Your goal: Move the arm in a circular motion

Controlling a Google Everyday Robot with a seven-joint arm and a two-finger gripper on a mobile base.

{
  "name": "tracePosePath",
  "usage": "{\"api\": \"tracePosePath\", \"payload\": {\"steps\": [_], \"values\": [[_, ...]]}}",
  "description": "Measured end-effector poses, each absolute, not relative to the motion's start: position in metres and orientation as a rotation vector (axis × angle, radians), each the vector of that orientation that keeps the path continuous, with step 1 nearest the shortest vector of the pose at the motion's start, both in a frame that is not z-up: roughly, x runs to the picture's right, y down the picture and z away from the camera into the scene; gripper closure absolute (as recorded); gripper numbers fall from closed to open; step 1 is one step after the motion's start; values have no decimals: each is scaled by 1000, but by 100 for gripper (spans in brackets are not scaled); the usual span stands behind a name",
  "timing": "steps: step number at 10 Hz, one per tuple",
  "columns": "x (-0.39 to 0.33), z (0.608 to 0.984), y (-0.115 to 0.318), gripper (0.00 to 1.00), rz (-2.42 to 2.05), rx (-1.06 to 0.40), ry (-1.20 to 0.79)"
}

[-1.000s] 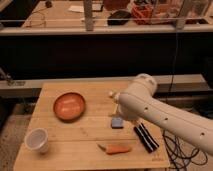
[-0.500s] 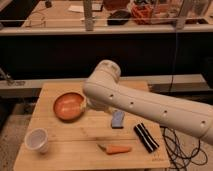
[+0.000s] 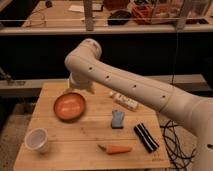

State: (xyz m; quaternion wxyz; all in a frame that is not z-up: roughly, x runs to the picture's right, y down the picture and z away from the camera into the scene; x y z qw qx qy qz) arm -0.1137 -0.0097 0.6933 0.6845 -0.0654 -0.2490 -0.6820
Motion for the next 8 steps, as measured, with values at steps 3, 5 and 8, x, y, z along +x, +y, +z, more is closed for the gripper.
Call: {"api": "tracePosePath", "payload": {"steps": [3,5,8], "values": [[-98,753,-52,20,-1478,-158,-577],[-63,801,-66,20,-1401,-208,-567],[-2,839,-57,20,-1297,-298,-532]]}}
